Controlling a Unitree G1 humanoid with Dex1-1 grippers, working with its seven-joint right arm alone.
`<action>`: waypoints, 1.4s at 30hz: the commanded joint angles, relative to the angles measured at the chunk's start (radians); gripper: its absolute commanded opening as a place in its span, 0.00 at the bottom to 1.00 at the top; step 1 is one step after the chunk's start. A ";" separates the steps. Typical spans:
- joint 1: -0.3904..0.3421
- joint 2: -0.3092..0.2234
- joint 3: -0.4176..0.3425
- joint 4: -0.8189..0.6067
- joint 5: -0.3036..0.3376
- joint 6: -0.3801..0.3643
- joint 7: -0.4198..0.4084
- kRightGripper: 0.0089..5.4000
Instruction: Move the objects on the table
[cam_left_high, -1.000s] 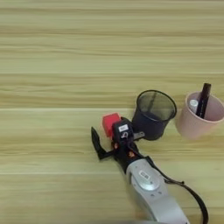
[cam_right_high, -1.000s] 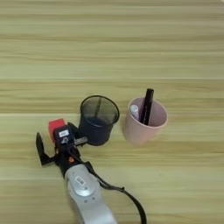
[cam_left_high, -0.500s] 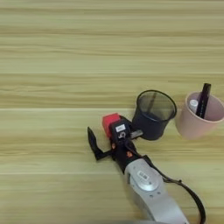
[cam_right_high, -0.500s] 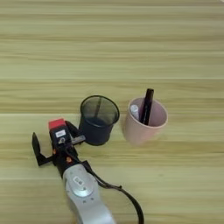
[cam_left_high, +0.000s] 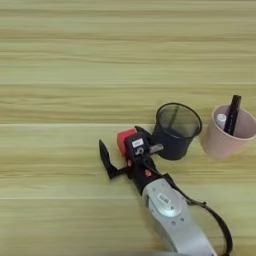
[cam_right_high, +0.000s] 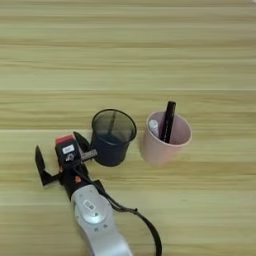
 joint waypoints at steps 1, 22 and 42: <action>-0.030 0.011 0.004 -0.073 -0.006 -0.031 -0.002 0.99; -0.031 -0.001 0.015 -0.276 0.009 0.064 0.025 0.99; -0.042 -0.075 -0.105 -0.413 0.008 0.076 0.038 0.99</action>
